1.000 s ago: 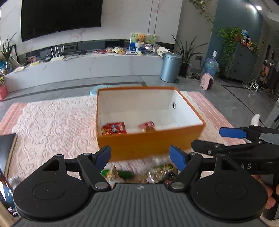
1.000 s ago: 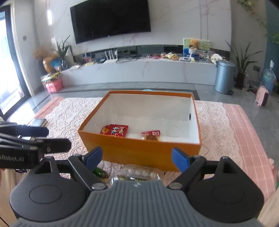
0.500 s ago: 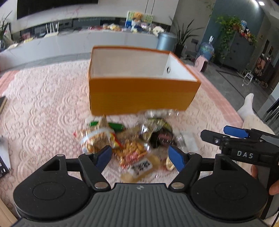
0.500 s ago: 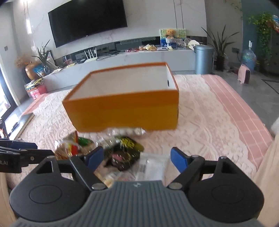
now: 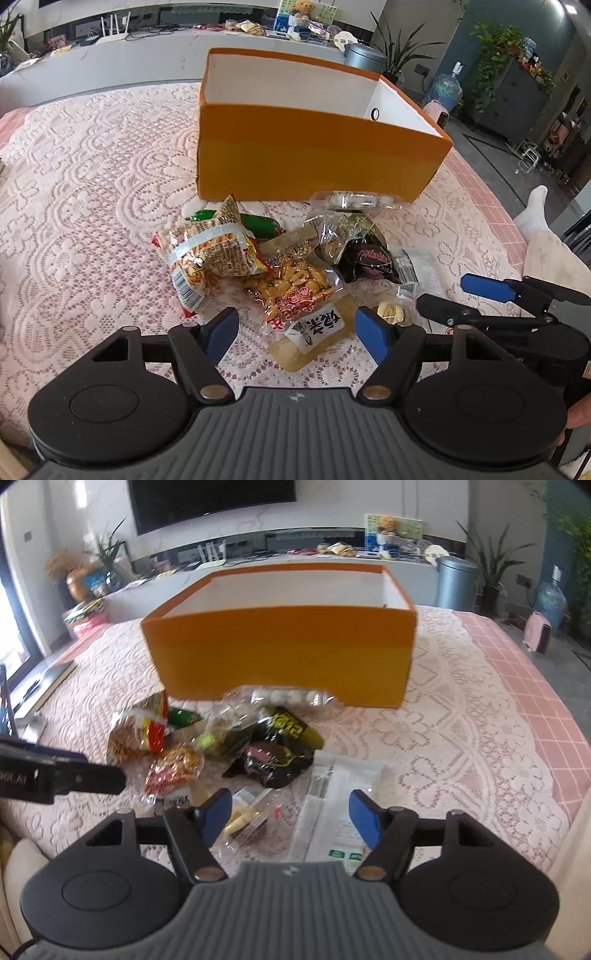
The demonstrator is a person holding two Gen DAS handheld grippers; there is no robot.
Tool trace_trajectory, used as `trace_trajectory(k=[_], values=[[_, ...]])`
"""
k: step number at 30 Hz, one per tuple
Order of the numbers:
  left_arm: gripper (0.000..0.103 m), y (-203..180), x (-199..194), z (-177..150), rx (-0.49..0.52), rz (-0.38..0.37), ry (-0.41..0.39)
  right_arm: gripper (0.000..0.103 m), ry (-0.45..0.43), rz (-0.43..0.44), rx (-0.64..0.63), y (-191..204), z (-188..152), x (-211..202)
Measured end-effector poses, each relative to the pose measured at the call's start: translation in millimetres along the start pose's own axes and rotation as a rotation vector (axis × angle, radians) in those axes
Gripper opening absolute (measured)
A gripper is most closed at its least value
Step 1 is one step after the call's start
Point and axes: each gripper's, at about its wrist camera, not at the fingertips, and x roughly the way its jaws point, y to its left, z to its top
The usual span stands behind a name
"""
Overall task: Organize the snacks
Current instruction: 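Move both tools back to the snack pile, then grasp the peanut bag with the left gripper while the right gripper grasps the biscuit pack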
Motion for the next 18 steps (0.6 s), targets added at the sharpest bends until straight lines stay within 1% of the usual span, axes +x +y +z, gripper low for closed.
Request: trace_trajectory(k=[8,9,10,13,18], values=[[0.085,4.2,23.3,-1.4,-0.007,0.004,0.041,0.067,0.016,0.051,-0.070,14.0,-5.6,18.6],[0.085,4.9,25.5,-2.0,-0.009,0.007,0.042,0.065,0.015,0.058,-0.075,15.1,-5.9,20.3],[0.085,5.3,26.5,-2.0,-0.009,0.013,0.039,0.065,0.022,0.060,-0.085,16.5,-5.9,22.9],[0.085,5.6,23.2,-0.7,0.018,0.042,0.011,0.064,0.029,0.060,-0.099,18.4,-7.5,29.0],[0.085,5.7,7.6,3.5,0.099,0.083,-0.075,0.063,0.016,0.072,-0.125,21.9,-7.8,31.0]])
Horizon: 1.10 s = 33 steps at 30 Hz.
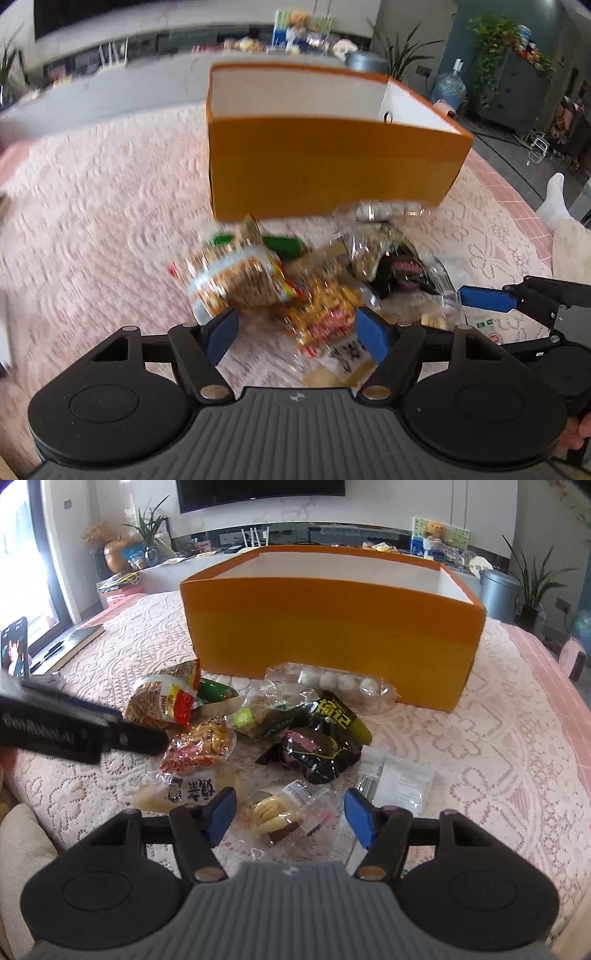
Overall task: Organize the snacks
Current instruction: 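Grasp the peanut bag with the left gripper while the right gripper grasps the biscuit pack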
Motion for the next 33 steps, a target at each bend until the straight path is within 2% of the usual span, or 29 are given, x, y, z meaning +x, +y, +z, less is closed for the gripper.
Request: trace_trajectory(k=[2,5,6,8,16,25,27,33], values=[[0.086,0.8,-1.7,1.4,0.039,0.027,-0.017,0.062,0.002,0.002,-0.017,1.8,-0.2,1.7],[0.086,1.8,2.7,3.3,0.089,0.104,-0.018,0.053,0.047,0.033,0.008,0.2,-1.5,9.4],[0.086,1.9,5.8,4.0,0.096,0.122,-0.017,0.053,0.054,0.048,0.024,-1.5,-1.8,10.6],[0.086,4.7,11.2,3.4,0.098,0.129,-0.020,0.052,0.050,0.048,0.024,-1.4,-2.0,11.1],[0.089,11.4,29.5,5.6,0.058,0.130,-0.085,0.052,0.082,0.069,0.056,-4.9,-2.9,17.1],[0.092,25.9,41.7,6.6,-0.089,0.149,-0.087,0.050,0.091,0.078,0.064,-6.6,-4.5,19.6],[0.086,25.3,40.9,5.9,-0.090,0.145,-0.089,0.049,0.092,0.079,0.064,-7.0,-4.4,19.8],[0.076,19.9,37.9,3.6,-0.079,0.150,-0.089,0.049,0.093,0.082,0.068,-8.0,-3.8,19.6]])
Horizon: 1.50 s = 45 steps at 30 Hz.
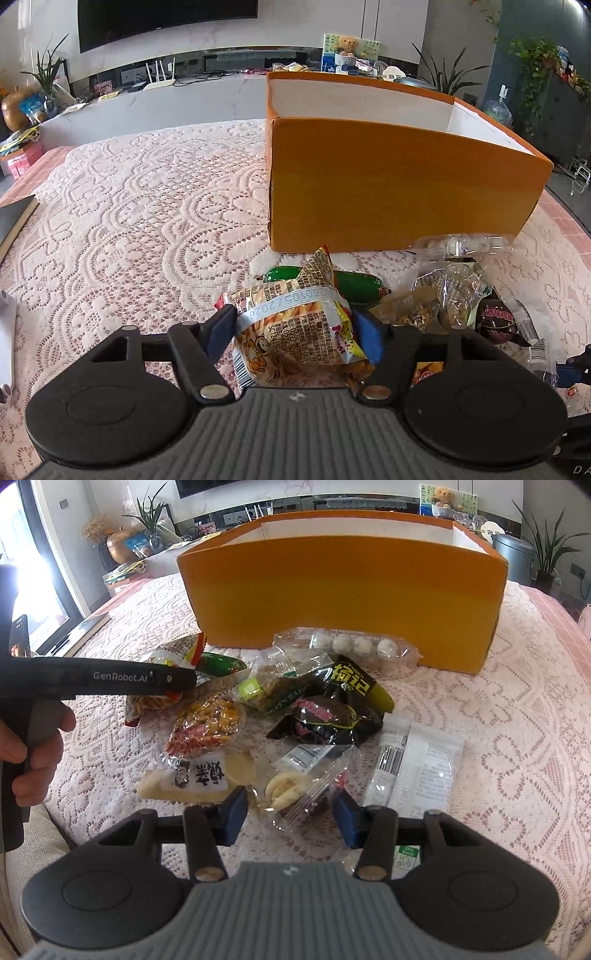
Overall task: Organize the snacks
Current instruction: 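Grasp the peanut bag with the left gripper while the right gripper grasps the biscuit pack, then carry both held snacks over the orange box and lower them inside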
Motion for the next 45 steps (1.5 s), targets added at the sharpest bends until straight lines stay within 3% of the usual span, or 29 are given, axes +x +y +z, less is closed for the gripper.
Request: trace_trajectory(k=[6,16,25,35,45], values=[[0.066,0.6,-5.9,-0.4,-0.025,0.004,-0.007,0.043,-0.006,-0.001,-0.004,0.8,-0.9,-1.8],[0.065,0.4,-43.0,-1.7,-0.051,-0.005,-0.065,0.041,-0.065,-0.016,-0.004,2.9,1.7,-25.7],[0.065,-12.9,-81.7,12.8,-0.044,-0.070,-0.131,0.041,-0.154,-0.030,-0.010,4.0,10.4,-59.9],[0.065,-36.3,-96.6,35.4,0.002,-0.129,-0.174,0.041,-0.264,-0.076,-0.040,-2.0,41.4,-101.9],[0.065,-56.6,-95.3,76.2,0.078,-0.140,-0.243,0.041,-0.324,-0.102,-0.097,-9.5,87.3,-114.0]])
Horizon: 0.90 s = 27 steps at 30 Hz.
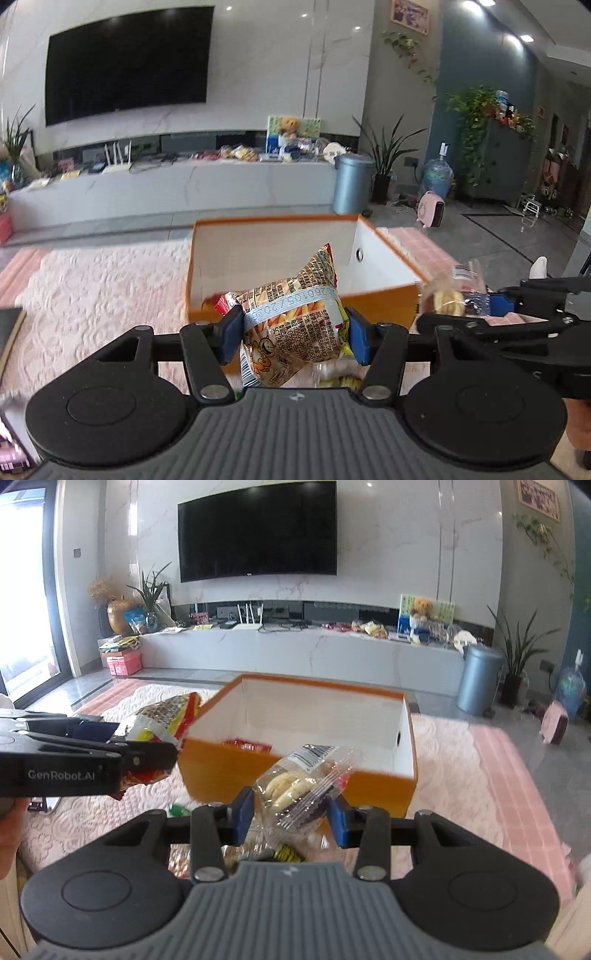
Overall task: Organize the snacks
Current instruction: 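Carry both held snacks over the orange box and lower them inside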
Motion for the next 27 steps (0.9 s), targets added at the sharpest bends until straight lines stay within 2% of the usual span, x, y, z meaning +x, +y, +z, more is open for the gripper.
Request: trace_trajectory(k=[7,17,22,27], values=[[0.065,-5.5,21.0,17.8,0.046,0.019,-0.011,0.041,-0.036,-0.037,-0.037,-8.0,29.6,17.9],[0.065,-13.0,54.8,43.5,0.113,0.057,-0.042,0.041,-0.015,-0.100,-0.028,-25.4,64.9,66.1],[0.065,-12.8,80.9,49.5,0.126,0.057,-0.012,0.041,0.017,-0.107,-0.050,-27.7,77.2,96.1],[0.065,-6.7,113.9,46.3,0.133,0.067,0.064,0.041,0.114,-0.115,-0.010,-40.8,84.9,138.4]])
